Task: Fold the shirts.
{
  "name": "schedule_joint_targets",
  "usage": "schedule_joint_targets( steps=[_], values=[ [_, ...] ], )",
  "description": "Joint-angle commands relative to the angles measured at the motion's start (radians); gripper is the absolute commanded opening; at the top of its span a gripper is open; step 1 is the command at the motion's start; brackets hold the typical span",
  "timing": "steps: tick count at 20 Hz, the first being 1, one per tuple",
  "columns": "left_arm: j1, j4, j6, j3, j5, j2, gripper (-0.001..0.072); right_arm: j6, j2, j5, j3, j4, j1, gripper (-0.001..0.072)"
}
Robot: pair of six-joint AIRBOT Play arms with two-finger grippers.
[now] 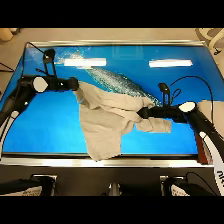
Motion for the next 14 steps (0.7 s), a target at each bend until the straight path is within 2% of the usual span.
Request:
schedule_joint_targets(
  steps=[1, 3, 4, 5, 6, 8, 10, 14],
  values=[
    [0.029, -0.027, 0.042, -0.001, -0.267, -0.051, 0.0720, -0.127, -0.019, 0.033, 0.056, 0.018, -0.055, 0.0672],
    [0.090, 0.018, 0.095, -0.015, -0.460, -0.047, 0.0720, -0.093, 0.024, 0.126, 0.085, -0.067, -0.172, 0.0672],
    [0.122, 0.013, 0.109, -0.042, -0.512, -0.038, 0.0712, -0.078, 0.045, 0.150, 0.089, -0.113, -0.243, 0.0670],
    [0.143, -0.007, 0.119, -0.083, -0.527, -0.021, 0.0590, -0.070, 0.065, 0.180, 0.089, -0.163, -0.324, 0.0616],
    [0.157, -0.056, 0.123, -0.143, -0.507, 0.002, 0.0537, -0.065, 0.076, 0.232, 0.089, -0.222, -0.396, 0.0557],
    [0.152, -0.190, 0.125, -0.274, -0.402, 0.032, 0.0545, -0.034, 0.076, 0.312, 0.081, -0.350, -0.484, 0.0554],
    [0.118, -0.323, 0.148, -0.381, -0.293, 0.029, 0.0547, 0.022, 0.076, 0.320, 0.054, -0.435, -0.510, 0.0555],
    [0.016, -0.462, 0.148, -0.499, -0.105, 0.029, 0.0546, 0.037, 0.076, 0.320, 0.018, -0.455, -0.510, 0.0562]
  ],
)
